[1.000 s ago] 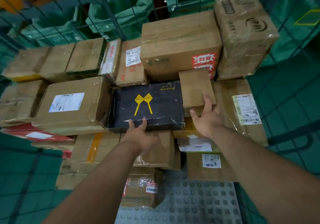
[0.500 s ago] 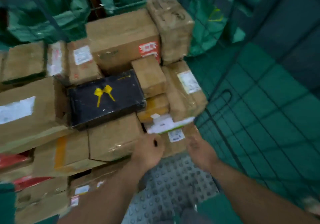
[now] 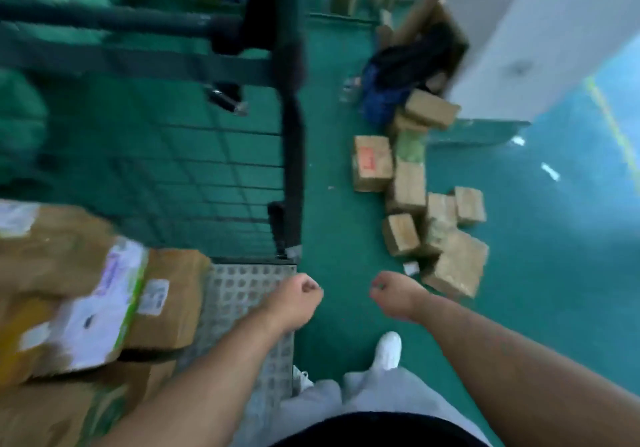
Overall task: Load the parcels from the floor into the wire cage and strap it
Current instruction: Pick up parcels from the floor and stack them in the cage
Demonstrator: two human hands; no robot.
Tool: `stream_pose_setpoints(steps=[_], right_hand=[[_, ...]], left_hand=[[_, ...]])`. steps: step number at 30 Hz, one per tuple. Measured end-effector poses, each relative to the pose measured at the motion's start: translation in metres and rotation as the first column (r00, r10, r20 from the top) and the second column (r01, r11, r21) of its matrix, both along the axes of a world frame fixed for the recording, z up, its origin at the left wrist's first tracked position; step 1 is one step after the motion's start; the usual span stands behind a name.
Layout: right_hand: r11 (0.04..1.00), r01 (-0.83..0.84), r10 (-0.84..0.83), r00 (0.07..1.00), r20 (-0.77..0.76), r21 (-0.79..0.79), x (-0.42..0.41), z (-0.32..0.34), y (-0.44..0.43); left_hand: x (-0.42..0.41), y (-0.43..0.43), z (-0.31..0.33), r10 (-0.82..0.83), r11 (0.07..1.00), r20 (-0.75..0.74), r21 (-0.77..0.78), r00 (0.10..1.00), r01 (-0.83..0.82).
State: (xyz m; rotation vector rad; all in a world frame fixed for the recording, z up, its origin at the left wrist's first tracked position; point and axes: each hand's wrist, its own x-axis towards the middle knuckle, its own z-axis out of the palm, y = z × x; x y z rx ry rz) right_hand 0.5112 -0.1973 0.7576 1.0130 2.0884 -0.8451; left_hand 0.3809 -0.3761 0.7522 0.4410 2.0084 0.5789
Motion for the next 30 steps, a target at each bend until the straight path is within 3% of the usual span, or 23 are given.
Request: stream_pose_setpoints(steps=[5, 12, 21, 30], right_hand=[[0.933, 0.359, -0.359, 0.933, -0.038, -0.010, 0.131, 0.014, 0.044], [0.812, 0.584, -0.583, 0.812, 0.019, -0.013, 0.304, 0.010, 0.093], [0.848, 0.531, -0.527, 0.841, 0.120, 0.000, 0.456, -0.013, 0.211], [0.940, 0.340, -0.329, 0.930, 0.167, -0.041, 0.465, -0.032, 0.299]], left_hand=[[0.080, 0.099, 0.001, -0.304, 0.952, 0.010, -0.027, 0.952, 0.305], [0.202, 0.210, -0.005, -0.526, 0.848, 0.042, -0.051, 0.850, 0.527], [0.327, 0.317, -0.015, -0.513, 0.844, 0.064, -0.145, 0.856, 0.516], [0.339, 0.377, -0.021, -0.273, 0.935, 0.107, -0.203, 0.956, 0.290]])
